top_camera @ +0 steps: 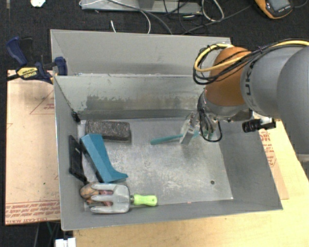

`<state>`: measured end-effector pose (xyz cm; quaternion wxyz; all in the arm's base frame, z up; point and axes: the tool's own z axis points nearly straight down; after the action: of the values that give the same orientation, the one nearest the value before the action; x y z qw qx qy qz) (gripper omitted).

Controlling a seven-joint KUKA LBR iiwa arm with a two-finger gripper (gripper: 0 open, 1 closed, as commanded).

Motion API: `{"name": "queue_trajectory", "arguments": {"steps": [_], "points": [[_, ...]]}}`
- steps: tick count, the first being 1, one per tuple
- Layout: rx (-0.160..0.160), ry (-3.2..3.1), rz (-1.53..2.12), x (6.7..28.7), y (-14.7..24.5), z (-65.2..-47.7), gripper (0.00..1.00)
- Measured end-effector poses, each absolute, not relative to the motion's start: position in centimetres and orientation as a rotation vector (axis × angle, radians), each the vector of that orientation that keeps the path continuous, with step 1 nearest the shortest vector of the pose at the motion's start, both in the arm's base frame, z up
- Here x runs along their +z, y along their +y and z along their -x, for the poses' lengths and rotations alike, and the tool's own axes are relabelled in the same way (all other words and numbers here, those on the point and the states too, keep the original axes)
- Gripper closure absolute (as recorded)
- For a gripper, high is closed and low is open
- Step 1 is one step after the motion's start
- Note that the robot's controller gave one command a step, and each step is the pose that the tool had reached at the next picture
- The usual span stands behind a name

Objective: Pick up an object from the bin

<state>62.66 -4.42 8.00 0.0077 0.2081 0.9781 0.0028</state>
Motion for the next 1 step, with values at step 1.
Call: {"name": "queue_trajectory", "arguments": {"steps": [1], "points": [[0.009,3.056,-0.649,9.04,-4.42,-62.7,1.0]]}}
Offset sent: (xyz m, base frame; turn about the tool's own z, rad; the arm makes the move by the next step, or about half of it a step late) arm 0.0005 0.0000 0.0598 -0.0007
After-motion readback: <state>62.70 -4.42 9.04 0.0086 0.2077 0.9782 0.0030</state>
